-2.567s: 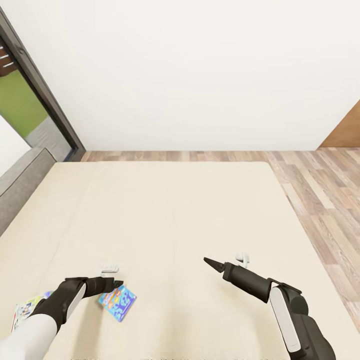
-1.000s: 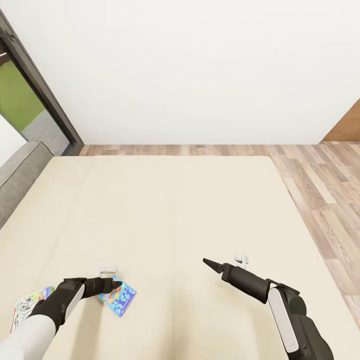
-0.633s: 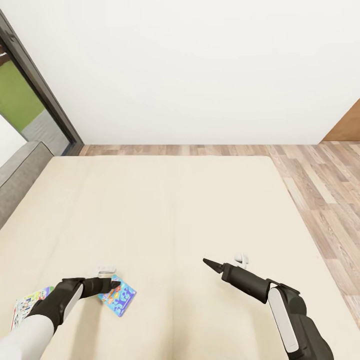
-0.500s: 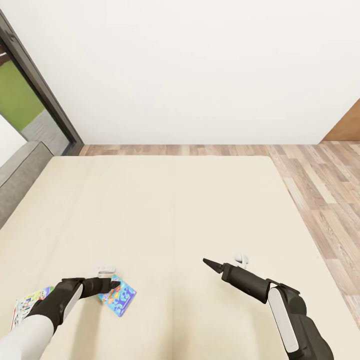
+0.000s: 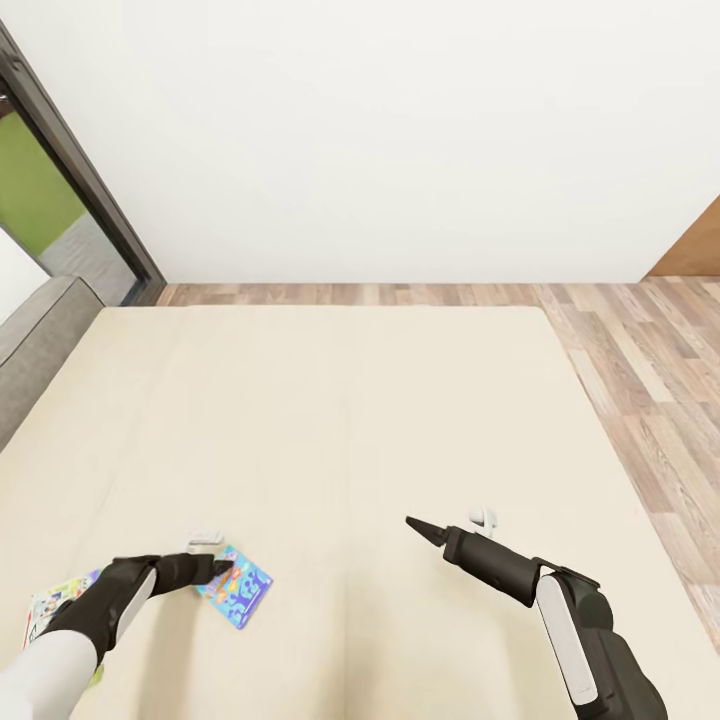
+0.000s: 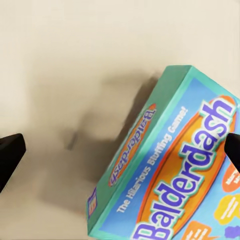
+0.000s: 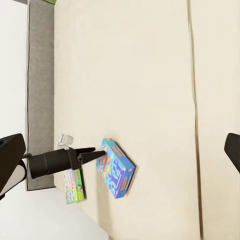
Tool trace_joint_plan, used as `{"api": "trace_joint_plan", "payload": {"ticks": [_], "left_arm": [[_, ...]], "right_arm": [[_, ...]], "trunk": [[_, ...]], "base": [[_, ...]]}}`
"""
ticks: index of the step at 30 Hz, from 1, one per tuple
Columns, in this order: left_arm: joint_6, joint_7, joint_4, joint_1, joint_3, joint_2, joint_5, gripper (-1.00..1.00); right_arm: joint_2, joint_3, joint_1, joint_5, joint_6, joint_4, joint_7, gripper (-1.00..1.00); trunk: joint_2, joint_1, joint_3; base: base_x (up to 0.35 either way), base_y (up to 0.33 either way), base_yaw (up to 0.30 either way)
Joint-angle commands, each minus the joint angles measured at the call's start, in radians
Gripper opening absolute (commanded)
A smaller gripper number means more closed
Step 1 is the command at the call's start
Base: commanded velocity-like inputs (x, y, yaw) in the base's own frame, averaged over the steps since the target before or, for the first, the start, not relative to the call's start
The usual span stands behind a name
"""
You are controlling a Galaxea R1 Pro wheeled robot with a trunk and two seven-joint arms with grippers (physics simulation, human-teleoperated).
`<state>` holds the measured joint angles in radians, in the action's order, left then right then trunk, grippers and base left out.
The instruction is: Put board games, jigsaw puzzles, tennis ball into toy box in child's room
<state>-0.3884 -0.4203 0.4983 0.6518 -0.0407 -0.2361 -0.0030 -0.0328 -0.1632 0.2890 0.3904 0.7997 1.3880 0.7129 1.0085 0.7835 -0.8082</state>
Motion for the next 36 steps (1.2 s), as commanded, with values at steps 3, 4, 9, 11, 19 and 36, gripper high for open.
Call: {"api": "trace_joint_plan", "payload": {"ticks": [3, 4, 9, 11, 19, 36], "left_arm": [[0.002, -0.010, 0.001, 0.000, -0.004, -0.004, 0.000, 1.00], [0.005, -0.019, 0.001, 0.000, -0.004, -0.005, 0.000, 1.00], [0.009, -0.053, 0.000, 0.000, -0.003, -0.005, 0.000, 1.00], [0.010, -0.059, 0.000, 0.000, -0.002, -0.005, 0.000, 1.00], [0.021, -0.068, 0.000, 0.000, 0.016, 0.002, -0.004, 1.00], [0.025, -0.069, 0.000, -0.001, 0.036, 0.004, -0.005, 1.00]], "right_arm": [[-0.001, -0.002, 0.001, 0.001, 0.006, 0.000, 0.003, 1.00], [-0.001, -0.002, 0.001, 0.001, 0.006, 0.000, 0.003, 1.00], [-0.001, -0.002, 0.000, 0.001, 0.006, 0.000, 0.003, 1.00], [-0.001, -0.002, 0.001, 0.001, 0.005, 0.000, 0.003, 1.00], [-0.001, -0.002, 0.001, 0.001, 0.001, 0.000, 0.001, 1.00], [-0.002, -0.001, 0.001, 0.001, 0.000, 0.000, 0.000, 1.00]], "trunk": [[0.001, 0.000, -0.005], [0.001, 0.000, -0.007], [0.001, 0.000, -0.015], [0.001, 0.000, -0.018], [0.001, 0.000, -0.024], [0.001, 0.000, -0.024]], "base": [[0.000, 0.000, 0.000], [0.000, 0.000, 0.000], [0.000, 0.000, 0.000], [0.000, 0.000, 0.000], [0.000, 0.000, 0.000], [0.000, 0.000, 0.000]]}}
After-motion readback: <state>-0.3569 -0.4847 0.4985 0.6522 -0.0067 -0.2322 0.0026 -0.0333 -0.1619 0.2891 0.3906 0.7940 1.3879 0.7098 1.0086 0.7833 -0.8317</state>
